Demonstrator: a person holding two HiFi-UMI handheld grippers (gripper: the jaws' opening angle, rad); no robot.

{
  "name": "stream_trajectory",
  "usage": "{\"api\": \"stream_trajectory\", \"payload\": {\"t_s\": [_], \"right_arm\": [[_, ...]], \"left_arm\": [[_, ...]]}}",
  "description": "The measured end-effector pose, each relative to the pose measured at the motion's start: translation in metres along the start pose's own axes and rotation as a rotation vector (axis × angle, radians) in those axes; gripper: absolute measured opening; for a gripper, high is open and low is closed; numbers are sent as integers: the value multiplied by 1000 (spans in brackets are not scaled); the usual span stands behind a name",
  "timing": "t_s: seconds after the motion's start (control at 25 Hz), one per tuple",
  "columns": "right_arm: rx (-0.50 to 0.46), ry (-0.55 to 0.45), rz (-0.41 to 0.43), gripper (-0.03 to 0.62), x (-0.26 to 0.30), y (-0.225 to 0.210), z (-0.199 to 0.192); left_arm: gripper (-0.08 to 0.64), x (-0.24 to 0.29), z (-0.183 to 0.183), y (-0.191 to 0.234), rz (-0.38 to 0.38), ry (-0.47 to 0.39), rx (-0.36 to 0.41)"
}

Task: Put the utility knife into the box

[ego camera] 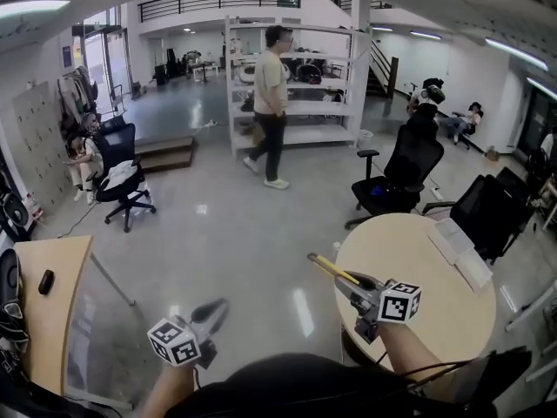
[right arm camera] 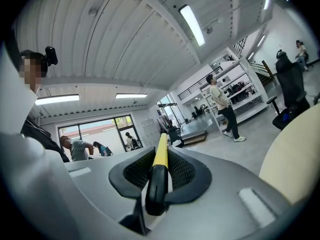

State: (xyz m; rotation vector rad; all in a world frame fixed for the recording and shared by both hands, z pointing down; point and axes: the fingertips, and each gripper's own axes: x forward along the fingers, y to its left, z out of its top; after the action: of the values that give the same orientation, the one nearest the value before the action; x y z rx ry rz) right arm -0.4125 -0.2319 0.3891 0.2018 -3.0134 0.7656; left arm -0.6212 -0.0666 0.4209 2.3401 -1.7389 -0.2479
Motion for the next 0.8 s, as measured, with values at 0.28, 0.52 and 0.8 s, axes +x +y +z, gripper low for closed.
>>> {"api": "stream_trajectory", "payload": {"t_s": [0.28,0.52,0.8], "right_arm": [[18,55,-84,89,61,-14,-26],[-4,88,-136,89,92,-23,-7],[-15,110,-100,89,129,-26,9]], "left_arm": [[0,6,-10,71,-63,17,-70],[0,-2,-8,104,-69,5,-96],[0,-6,-19,139,-30,3,-115]]}}
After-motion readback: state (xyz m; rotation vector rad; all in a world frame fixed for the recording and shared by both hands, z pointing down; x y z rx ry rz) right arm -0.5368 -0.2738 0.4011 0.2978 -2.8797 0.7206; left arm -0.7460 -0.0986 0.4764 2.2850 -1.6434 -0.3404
